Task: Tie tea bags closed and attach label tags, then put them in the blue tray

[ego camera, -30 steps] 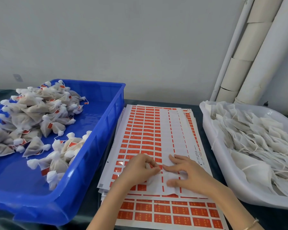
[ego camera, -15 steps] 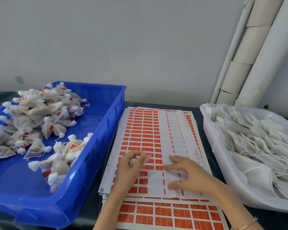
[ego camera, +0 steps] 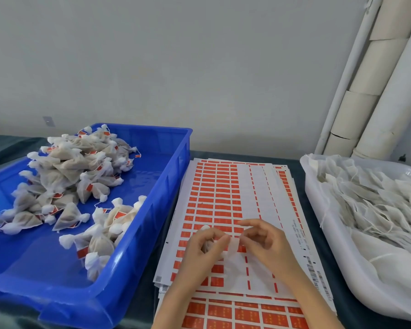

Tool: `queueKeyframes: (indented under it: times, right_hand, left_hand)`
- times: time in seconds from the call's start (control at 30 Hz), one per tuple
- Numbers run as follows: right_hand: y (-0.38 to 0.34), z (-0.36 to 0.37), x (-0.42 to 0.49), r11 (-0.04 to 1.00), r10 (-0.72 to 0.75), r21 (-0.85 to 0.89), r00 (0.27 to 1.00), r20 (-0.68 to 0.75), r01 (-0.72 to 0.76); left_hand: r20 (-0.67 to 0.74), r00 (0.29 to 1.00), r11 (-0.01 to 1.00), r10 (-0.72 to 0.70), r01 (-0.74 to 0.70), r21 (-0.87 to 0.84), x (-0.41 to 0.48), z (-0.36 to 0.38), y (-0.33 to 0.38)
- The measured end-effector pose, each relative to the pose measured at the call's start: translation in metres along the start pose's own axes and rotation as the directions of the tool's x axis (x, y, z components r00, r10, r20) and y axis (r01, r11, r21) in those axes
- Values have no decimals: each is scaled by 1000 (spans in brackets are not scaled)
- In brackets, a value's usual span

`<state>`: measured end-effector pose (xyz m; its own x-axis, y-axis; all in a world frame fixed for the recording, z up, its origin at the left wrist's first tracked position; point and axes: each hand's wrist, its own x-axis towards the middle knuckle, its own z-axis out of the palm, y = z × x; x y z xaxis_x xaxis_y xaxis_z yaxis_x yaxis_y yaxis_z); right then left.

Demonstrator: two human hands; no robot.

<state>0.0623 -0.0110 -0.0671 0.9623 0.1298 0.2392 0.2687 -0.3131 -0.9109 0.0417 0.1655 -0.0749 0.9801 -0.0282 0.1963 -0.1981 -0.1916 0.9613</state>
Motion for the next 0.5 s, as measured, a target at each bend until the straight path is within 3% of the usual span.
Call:
queueKeyframes:
  times: [0.2, 0.5]
  right_hand:
    - [-8, 8, -4, 990, -27, 139, 990, 136, 8]
    - [1, 8, -5, 998, 4, 69, 998, 62, -8]
  left_hand:
    - [-15, 998, 998, 58, -57, 35, 2, 2, -1]
    - [-21, 998, 996, 66, -65, 66, 2, 2, -1]
